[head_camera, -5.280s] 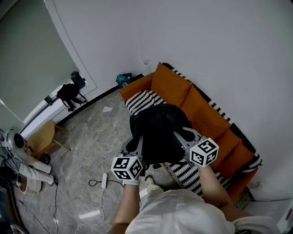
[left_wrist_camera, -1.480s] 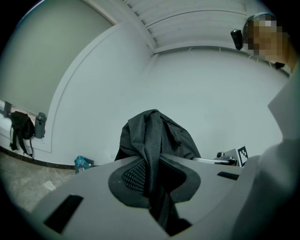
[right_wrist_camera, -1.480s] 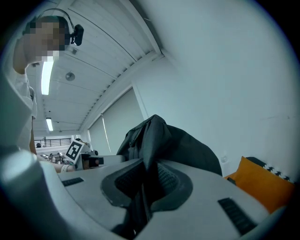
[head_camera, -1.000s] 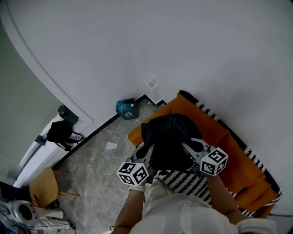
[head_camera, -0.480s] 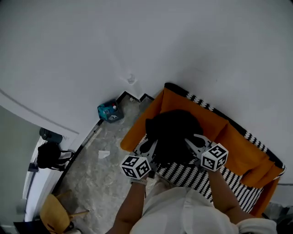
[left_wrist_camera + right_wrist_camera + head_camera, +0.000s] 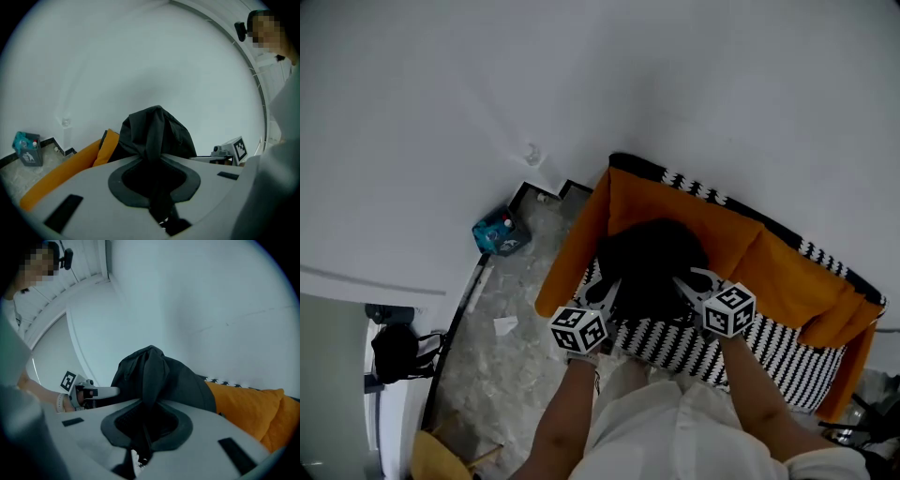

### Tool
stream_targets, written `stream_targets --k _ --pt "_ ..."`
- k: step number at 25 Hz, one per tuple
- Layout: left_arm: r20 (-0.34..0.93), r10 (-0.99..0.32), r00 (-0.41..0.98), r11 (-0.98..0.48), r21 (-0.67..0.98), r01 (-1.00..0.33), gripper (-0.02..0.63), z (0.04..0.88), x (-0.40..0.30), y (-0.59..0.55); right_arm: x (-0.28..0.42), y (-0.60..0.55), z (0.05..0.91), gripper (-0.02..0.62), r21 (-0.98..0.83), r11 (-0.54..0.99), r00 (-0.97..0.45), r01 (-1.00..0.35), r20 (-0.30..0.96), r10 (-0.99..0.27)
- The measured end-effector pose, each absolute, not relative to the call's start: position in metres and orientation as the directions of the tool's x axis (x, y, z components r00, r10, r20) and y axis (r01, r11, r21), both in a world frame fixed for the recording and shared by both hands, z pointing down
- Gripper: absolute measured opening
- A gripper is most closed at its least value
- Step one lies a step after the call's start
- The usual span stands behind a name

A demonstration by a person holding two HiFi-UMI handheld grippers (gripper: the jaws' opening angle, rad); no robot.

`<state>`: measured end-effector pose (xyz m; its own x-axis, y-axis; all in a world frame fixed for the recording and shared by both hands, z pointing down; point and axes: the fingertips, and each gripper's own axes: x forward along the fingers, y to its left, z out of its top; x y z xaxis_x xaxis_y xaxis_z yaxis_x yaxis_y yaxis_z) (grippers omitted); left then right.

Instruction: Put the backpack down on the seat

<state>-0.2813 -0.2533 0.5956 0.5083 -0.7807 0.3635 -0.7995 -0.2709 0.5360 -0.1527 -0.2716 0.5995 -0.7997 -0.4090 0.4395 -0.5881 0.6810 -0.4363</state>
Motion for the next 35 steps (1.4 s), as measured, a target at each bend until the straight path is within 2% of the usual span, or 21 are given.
stream_targets --k 14,27,35 --pt "0.512 -0.641 0.572 -0.270 0.548 -0.792 0.061 0.688 -0.262 -0.272 -0.133 -0.275 0.693 0.052 -0.458 0.569 -0.710 -0.683 0.598 -0.372" --pt "0.665 -0.466 0.583 -0.218 0.553 -0.804 0.066 0.769 -0.246 -0.230 -0.113 -0.216 0.780 0.052 -0.438 0.525 -0.603 -0.730 0.774 -0.193" --pt "0.691 -0.411 0.594 -0.234 0.550 -0.802 0.069 0.787 -0.245 -0.206 -0.111 -0.194 0.798 0.052 -0.452 0.505 -0.588 -0.735 0.796 -0.144"
